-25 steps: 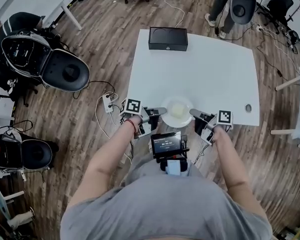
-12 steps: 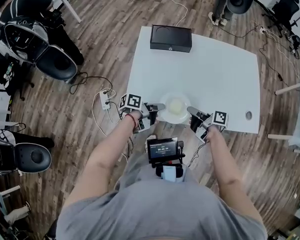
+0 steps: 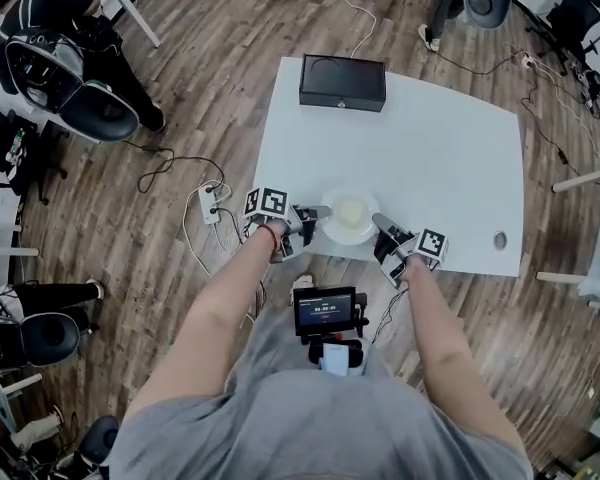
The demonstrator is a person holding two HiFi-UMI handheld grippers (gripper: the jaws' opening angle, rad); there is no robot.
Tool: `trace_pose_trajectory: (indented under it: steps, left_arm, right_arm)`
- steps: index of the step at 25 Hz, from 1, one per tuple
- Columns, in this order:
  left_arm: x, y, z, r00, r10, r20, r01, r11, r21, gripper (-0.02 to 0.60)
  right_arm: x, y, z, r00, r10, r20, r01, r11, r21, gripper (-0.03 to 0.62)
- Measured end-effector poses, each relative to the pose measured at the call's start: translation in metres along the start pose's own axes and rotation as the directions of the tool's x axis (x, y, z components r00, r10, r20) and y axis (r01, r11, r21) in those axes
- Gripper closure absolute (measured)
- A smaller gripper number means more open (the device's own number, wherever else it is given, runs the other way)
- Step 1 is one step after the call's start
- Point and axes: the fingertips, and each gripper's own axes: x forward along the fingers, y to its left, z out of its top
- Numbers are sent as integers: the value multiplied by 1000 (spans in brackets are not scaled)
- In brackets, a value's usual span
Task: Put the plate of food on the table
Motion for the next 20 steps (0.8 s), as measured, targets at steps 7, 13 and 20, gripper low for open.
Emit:
trace_pose_trajectory:
  steps: [7, 13, 20]
  left_arm:
    - [19, 14, 18, 998, 58, -33, -57, 998, 34, 551]
    - [29, 29, 26, 995, 100, -28, -99, 995, 32, 551]
    - [32, 34, 26, 995, 99, -15, -99, 995, 30, 551]
  right_arm:
    - [12, -22, 14, 996, -94, -11, 93, 995, -27, 554]
    - [18, -32, 21, 993, -115, -6, 115, 993, -41, 554]
    - [19, -34, 24, 993, -121, 1, 121, 991, -52, 554]
